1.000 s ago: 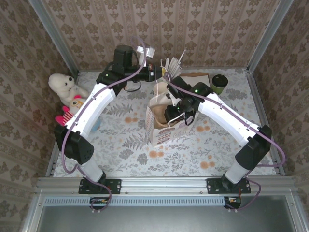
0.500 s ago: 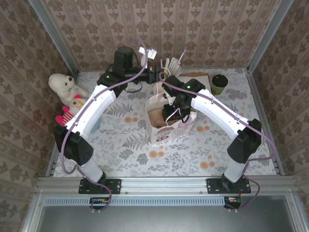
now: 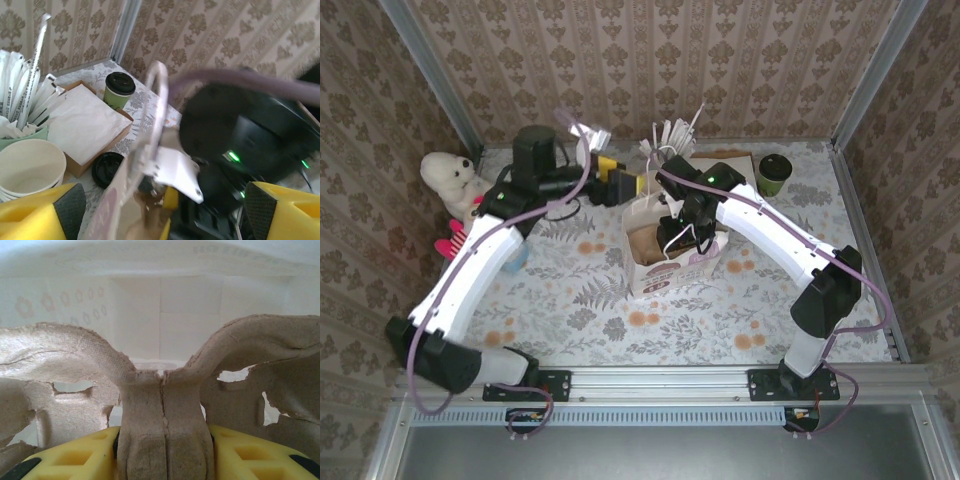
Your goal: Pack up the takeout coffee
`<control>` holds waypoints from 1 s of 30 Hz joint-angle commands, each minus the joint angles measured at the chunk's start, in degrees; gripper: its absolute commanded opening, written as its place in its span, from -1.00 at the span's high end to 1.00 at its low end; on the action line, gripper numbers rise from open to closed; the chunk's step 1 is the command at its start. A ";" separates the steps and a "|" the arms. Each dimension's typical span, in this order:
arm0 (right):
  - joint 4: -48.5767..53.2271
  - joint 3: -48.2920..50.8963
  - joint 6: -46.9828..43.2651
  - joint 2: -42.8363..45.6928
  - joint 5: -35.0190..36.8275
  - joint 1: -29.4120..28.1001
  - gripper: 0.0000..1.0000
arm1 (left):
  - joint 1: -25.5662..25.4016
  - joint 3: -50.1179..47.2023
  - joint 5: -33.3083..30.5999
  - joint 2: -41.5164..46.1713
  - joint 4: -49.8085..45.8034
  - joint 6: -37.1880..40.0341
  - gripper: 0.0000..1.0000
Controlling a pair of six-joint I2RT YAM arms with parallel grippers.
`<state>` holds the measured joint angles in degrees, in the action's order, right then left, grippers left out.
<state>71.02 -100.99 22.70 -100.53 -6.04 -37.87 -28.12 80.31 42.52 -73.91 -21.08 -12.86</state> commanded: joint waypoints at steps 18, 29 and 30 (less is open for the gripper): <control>1.27 1.27 3.33 0.33 2.84 0.17 0.06 | -21.46 -6.56 -8.58 7.67 -1.77 21.70 -0.18; 0.24 0.92 5.31 0.62 2.88 0.24 0.06 | -23.83 -5.45 -0.80 5.93 -1.76 24.34 0.64; 0.45 0.68 5.51 0.37 2.72 0.25 0.06 | -23.95 -5.43 0.44 6.04 -2.07 24.42 0.72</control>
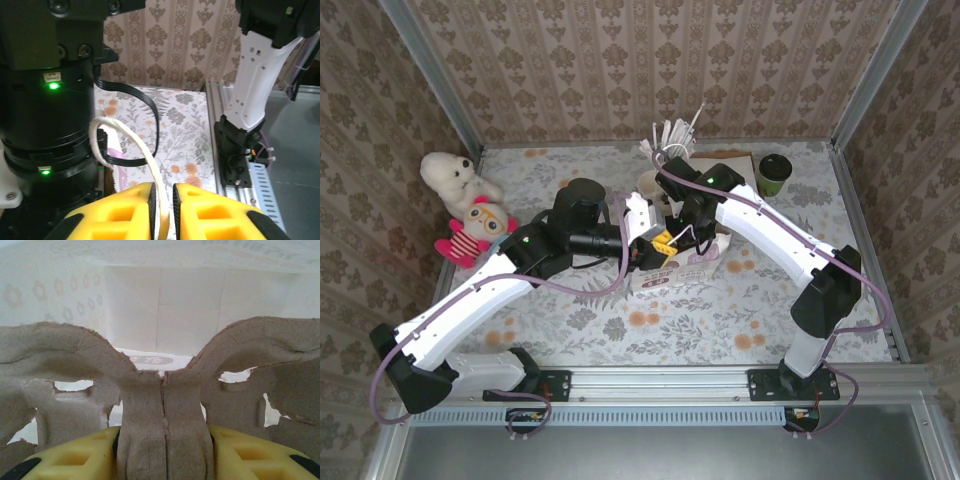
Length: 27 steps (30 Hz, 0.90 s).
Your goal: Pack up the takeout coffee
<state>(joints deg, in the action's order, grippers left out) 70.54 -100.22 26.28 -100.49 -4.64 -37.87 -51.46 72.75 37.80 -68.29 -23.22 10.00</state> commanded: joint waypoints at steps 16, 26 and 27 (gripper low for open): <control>3.89 -4.54 3.07 -1.76 -3.58 2.81 0.04 | -0.65 7.98 17.14 -3.95 -12.88 13.70 1.00; 6.80 -8.59 4.34 -4.38 -5.92 3.06 0.04 | 0.21 8.37 18.19 -3.97 -15.14 17.37 1.00; 6.71 -8.84 4.58 -4.92 -6.63 3.06 0.04 | 0.36 8.33 18.25 -3.83 -15.13 17.59 1.00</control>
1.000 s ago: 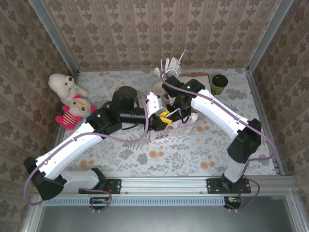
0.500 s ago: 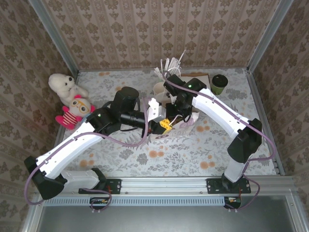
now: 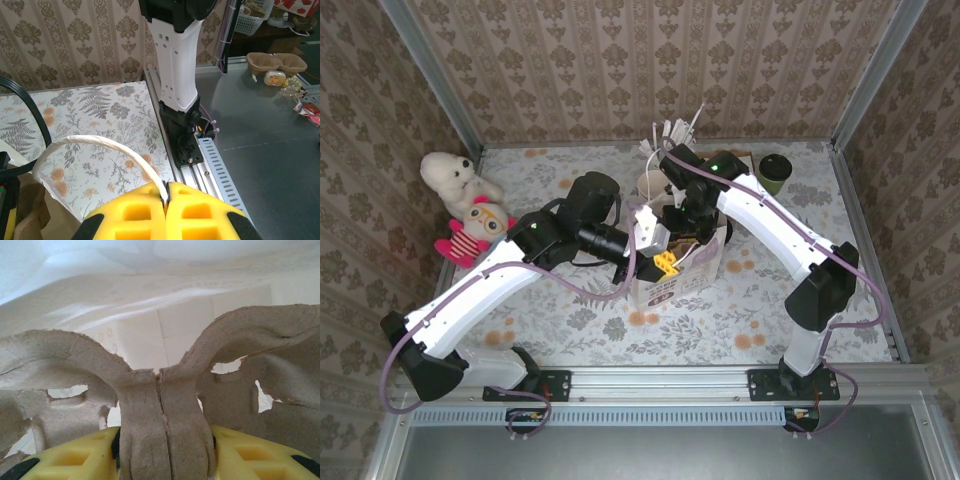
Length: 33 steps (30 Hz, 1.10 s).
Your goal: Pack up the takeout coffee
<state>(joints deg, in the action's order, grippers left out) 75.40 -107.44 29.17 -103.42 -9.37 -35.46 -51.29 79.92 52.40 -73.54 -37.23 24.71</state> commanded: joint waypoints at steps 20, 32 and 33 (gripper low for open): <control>-0.28 0.18 3.32 -2.57 0.79 0.72 0.04 | 2.54 3.65 9.68 -2.03 -0.33 3.08 1.00; -3.66 4.53 -0.80 -1.29 4.60 -1.93 0.02 | 7.39 -1.85 -0.42 3.12 12.49 -13.18 -0.38; -4.45 5.42 -1.24 -0.63 4.97 -2.14 0.02 | 8.63 -3.19 -2.47 3.94 14.58 -15.33 -0.52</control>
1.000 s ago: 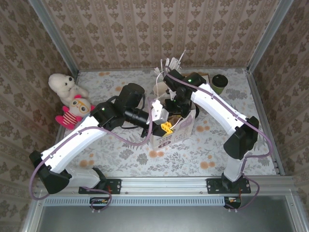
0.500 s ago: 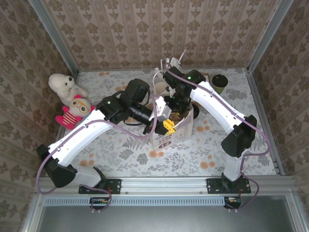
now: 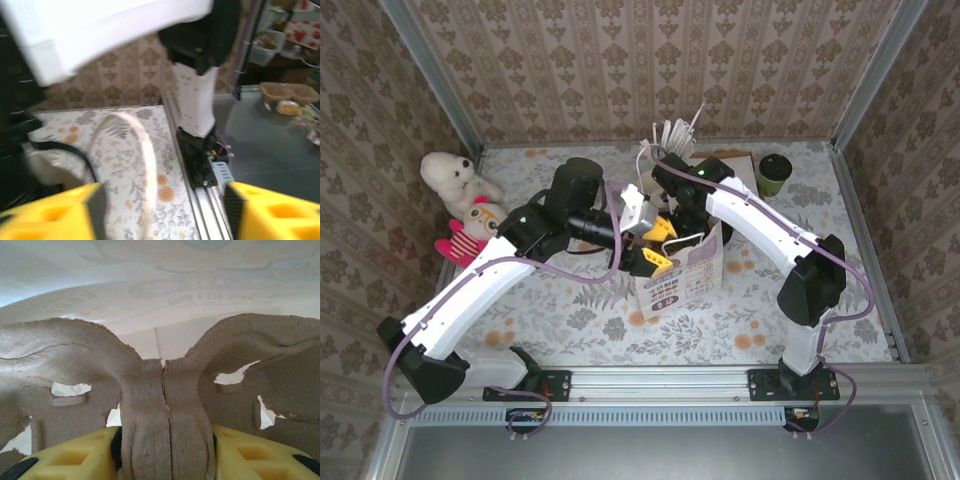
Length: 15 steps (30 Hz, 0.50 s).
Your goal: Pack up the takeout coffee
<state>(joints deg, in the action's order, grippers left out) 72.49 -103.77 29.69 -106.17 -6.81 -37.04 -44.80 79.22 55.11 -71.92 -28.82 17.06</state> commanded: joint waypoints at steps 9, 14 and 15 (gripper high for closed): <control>-10.25 10.96 -6.35 8.35 3.07 -0.84 0.02 | 15.19 -5.82 -25.07 3.70 8.94 -27.38 -0.98; -11.69 13.89 -9.66 9.02 3.71 -0.82 0.02 | 15.49 0.30 -23.67 -3.44 5.32 -29.00 -0.87; -11.67 13.86 -10.20 8.72 3.81 -0.84 0.02 | 15.16 1.14 -22.31 -4.85 6.09 -29.18 -0.85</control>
<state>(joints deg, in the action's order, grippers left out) 62.65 -90.76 22.72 -98.19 -4.67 -37.56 -29.21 77.52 32.56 -74.04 -22.39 -8.34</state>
